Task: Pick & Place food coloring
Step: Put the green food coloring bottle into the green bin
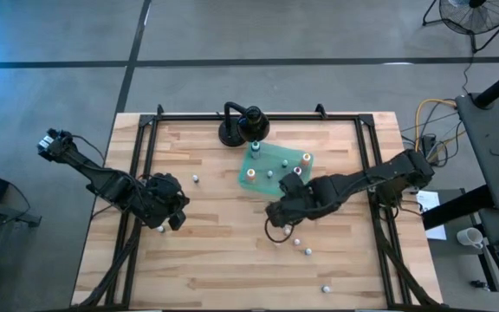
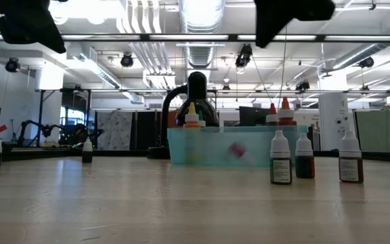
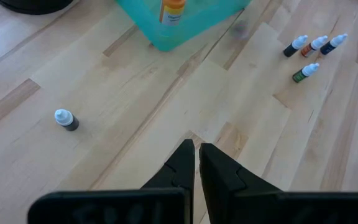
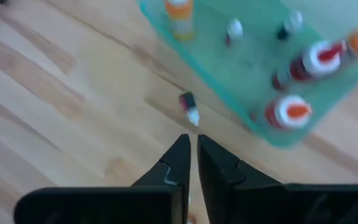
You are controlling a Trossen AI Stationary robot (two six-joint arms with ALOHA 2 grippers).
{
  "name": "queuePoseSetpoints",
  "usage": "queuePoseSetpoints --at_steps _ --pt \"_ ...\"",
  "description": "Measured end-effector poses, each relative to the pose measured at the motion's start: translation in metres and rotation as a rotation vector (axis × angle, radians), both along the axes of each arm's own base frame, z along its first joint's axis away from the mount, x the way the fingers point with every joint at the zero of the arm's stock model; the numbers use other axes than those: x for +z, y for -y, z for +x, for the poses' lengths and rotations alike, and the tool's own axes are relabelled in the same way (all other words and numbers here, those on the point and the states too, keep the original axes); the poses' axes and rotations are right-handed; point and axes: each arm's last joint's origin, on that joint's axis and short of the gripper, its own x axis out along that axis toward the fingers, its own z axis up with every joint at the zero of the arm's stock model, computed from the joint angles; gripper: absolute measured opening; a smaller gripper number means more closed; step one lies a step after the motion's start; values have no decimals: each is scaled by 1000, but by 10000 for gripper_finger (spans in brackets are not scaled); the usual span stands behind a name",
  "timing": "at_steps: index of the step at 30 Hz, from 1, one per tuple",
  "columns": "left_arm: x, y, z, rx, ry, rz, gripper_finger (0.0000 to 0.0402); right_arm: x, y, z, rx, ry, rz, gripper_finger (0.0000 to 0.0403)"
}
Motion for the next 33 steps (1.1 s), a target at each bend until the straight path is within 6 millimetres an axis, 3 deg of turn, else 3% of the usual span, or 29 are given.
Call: queuePoseSetpoints --at_steps 10,19,25,33 --pt "0 0 0 0 0 0 0 16 30 13 52 32 -31 8" --pt "0 0 0 0 0 0 0 15 31 22 184 64 78 8" --pt "0 0 0 0 0 0 0 6 4 11 239 -8 212 9" --pt "0 0 0 0 0 0 0 -37 -62 -25 235 -206 420 51"
